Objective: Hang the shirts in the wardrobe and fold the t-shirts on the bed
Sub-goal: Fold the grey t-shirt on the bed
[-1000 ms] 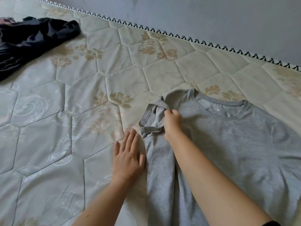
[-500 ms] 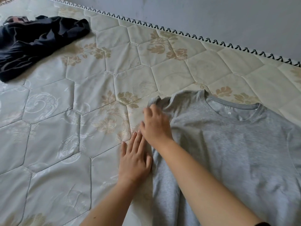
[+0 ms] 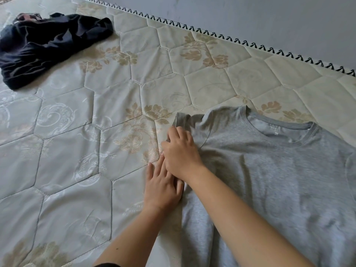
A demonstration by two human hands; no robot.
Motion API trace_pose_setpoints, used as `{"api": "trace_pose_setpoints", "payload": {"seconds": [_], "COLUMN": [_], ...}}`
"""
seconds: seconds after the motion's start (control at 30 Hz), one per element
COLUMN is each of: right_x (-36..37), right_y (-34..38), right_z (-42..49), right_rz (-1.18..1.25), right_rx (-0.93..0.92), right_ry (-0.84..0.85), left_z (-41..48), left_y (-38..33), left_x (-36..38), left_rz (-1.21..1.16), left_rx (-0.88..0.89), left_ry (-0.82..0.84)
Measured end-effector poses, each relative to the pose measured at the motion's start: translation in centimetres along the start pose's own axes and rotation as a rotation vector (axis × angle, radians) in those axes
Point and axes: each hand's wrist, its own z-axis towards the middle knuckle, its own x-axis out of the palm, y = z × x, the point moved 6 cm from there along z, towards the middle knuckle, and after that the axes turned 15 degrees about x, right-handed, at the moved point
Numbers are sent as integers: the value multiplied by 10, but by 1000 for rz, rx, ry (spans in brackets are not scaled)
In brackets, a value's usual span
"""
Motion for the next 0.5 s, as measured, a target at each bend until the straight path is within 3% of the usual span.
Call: {"api": "trace_pose_setpoints", "payload": {"seconds": [0.1, 0.17, 0.23, 0.3, 0.37, 0.5], "right_x": [6, 12, 9, 2, -2, 11], "right_y": [-1, -3, -8, -21, -35, -61], "right_z": [-11, -12, -3, 15, 36, 69], "right_rz": [111, 274, 524, 632, 502, 219], "right_rx": [-154, -149, -16, 147, 255, 385], "right_ry": [81, 266, 383, 245, 158, 304], "left_z": [0, 0, -1, -1, -1, -1], "left_y": [0, 0, 1, 2, 1, 1], "left_x": [1, 1, 1, 1, 0, -1], "left_rz": [14, 37, 33, 18, 6, 2], "left_rx": [15, 27, 14, -1, -4, 6], "left_ry": [2, 9, 3, -11, -19, -43]}}
